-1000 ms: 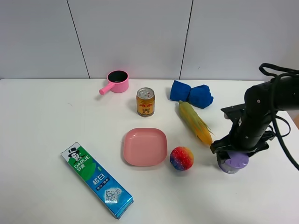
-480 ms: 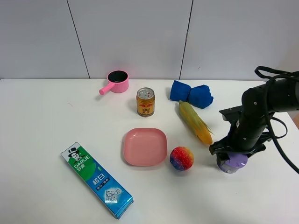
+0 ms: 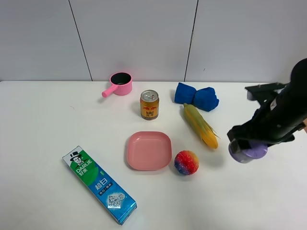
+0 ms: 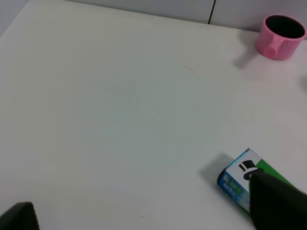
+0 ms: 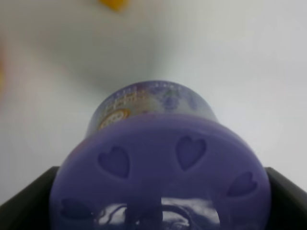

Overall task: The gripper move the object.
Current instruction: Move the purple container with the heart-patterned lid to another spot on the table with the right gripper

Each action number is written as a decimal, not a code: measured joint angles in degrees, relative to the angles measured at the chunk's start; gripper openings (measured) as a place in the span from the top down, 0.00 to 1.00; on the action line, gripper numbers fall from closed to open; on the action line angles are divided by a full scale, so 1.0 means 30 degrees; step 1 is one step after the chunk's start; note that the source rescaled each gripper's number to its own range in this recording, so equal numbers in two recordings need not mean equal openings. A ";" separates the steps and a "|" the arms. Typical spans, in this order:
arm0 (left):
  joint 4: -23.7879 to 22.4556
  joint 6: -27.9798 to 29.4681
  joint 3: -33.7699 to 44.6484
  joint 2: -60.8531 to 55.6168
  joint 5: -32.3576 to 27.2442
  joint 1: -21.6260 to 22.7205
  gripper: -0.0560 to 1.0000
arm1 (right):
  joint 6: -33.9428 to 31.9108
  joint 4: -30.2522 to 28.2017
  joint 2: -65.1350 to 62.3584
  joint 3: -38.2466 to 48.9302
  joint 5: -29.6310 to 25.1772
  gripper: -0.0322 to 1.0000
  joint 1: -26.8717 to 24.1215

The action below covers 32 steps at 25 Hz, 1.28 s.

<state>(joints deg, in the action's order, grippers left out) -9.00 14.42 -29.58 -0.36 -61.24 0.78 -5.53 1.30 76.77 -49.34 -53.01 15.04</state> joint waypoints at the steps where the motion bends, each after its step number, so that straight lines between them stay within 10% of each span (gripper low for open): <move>1: 0.0000 0.0000 0.0000 0.0000 0.0000 0.0000 0.00 | 0.0134 0.0312 -0.0539 -0.0746 -0.0440 0.97 0.0023; 23: 0.0000 0.0007 0.0000 0.0000 0.0000 0.0000 0.00 | 0.1079 0.0377 1.3343 -2.3280 -0.5530 0.97 0.8638; 32: 0.0000 -0.0009 0.0000 0.0000 0.0000 0.0000 0.00 | 0.1843 0.1948 1.6343 -2.5258 -0.5652 0.97 0.9015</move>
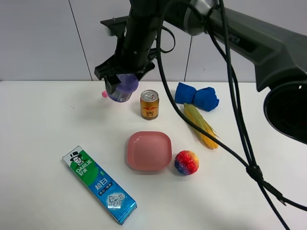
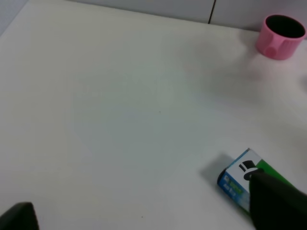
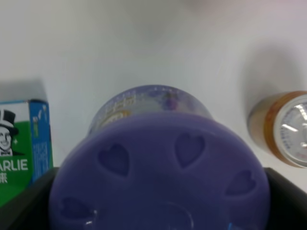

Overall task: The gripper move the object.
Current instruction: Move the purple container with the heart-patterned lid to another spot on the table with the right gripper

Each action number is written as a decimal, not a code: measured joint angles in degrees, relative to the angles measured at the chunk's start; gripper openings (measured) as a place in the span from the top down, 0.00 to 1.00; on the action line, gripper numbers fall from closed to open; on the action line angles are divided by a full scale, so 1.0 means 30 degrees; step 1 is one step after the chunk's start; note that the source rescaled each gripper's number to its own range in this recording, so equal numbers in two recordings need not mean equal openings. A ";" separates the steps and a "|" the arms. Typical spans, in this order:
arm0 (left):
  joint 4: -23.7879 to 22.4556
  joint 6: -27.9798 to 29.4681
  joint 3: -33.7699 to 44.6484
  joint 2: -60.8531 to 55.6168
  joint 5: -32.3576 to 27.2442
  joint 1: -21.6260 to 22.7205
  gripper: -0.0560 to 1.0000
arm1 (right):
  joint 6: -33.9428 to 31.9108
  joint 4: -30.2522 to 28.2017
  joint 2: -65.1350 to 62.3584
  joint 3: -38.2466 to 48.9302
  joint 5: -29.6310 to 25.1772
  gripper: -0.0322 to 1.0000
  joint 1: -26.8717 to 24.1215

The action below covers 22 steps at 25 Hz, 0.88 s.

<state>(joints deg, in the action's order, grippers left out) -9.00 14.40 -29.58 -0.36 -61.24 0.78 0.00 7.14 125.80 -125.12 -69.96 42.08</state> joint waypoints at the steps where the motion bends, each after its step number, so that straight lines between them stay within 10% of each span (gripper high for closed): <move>1: 0.0000 0.0000 0.0000 0.0000 0.0000 0.0000 0.00 | 0.0205 0.0135 0.0168 0.0000 -0.0024 0.97 0.0055; 22: 0.0000 0.0001 0.0000 0.0000 0.0000 0.0000 0.00 | 0.1038 -0.2152 0.3309 -0.0181 0.0990 0.97 0.2187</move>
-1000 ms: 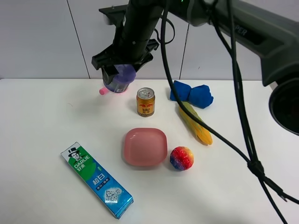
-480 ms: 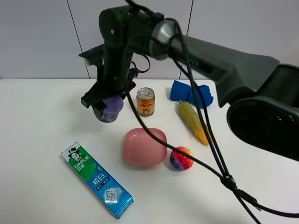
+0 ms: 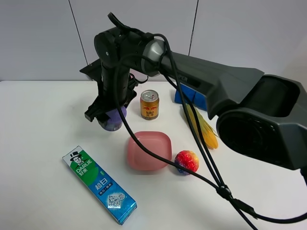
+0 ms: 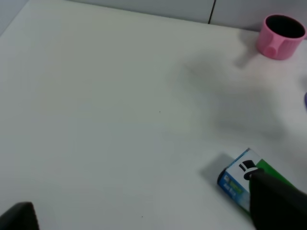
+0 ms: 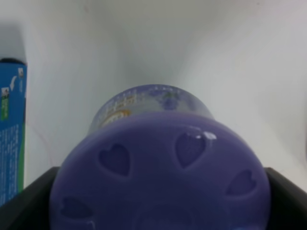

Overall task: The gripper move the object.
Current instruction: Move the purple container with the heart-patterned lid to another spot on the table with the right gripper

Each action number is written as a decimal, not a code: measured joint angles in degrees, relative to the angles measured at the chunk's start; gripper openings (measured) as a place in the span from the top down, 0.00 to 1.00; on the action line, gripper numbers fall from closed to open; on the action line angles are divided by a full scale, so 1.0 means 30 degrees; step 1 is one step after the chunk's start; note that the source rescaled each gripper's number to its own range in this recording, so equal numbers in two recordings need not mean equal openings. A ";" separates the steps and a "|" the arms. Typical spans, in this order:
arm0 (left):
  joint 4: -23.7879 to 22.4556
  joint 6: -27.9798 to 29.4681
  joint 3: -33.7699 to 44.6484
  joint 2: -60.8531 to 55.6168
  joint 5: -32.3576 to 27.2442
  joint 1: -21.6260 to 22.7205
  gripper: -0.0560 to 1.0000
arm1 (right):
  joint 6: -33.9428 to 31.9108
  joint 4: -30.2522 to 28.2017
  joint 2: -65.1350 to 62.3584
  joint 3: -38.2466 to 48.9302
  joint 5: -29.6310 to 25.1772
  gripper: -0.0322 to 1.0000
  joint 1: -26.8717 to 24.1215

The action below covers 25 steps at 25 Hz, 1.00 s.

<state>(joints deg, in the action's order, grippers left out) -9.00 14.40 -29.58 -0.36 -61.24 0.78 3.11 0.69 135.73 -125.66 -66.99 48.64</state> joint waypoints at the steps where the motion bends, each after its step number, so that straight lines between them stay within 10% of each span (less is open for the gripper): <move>1: 0.0000 0.0000 0.0000 0.0000 0.0000 0.0000 0.00 | 0.0000 0.0107 0.0152 0.0000 0.0100 0.97 0.0000; 25: 0.0000 0.0012 0.0000 0.0000 0.0000 0.0000 0.00 | 0.0097 0.0763 0.2841 -0.0038 0.1601 0.97 0.0000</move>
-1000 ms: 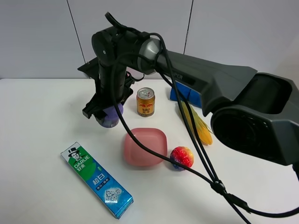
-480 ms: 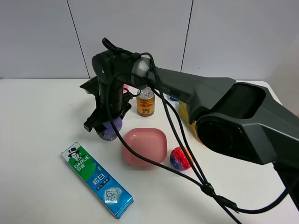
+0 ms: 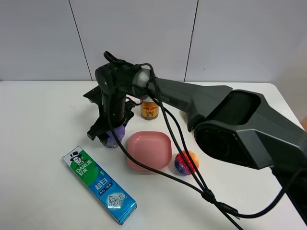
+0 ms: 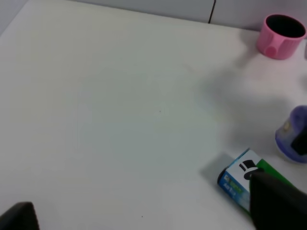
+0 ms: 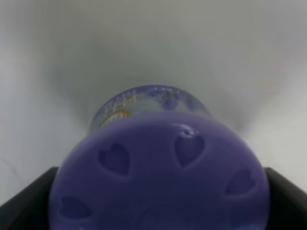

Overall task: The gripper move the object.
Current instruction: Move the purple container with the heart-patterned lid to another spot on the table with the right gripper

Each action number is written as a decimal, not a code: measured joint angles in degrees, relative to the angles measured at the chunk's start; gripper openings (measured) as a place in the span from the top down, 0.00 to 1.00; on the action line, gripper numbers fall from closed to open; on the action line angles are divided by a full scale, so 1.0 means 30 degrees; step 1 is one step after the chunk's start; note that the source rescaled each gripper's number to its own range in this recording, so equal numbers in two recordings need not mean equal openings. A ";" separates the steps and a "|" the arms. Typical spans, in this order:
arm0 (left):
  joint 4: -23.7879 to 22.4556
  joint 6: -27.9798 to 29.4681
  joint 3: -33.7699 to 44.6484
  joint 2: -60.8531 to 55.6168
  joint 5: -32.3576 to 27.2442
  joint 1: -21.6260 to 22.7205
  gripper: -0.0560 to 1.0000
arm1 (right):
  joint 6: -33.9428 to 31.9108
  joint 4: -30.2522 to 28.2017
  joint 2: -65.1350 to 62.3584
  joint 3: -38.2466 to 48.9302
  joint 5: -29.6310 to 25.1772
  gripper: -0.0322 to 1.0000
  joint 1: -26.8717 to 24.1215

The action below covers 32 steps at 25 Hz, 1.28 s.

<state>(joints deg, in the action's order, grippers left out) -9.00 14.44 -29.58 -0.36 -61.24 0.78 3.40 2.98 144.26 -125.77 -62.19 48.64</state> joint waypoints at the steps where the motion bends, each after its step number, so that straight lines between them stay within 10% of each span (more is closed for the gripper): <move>1: 0.0000 0.0000 0.0000 0.0000 0.0000 0.0000 0.00 | 0.0000 0.0000 0.0035 0.0000 0.0126 0.97 0.0000; 22: 0.0000 0.0001 0.0000 0.0000 0.0000 0.0000 0.00 | 0.0281 0.0000 0.0065 0.0000 0.0748 0.97 0.0000; 28: 0.0000 -0.0015 0.0000 0.0000 0.0000 0.0000 0.00 | -0.0320 -0.0054 0.0113 0.0000 0.1029 0.21 0.0000; 32: 0.0000 -0.0015 0.0000 0.0000 0.0000 0.0000 0.00 | -0.1011 -0.0992 -0.0005 0.0000 0.0594 0.04 0.0000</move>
<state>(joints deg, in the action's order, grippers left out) -9.00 14.39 -29.58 -0.36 -61.24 0.78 0.37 0.00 144.24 -125.77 -60.41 48.64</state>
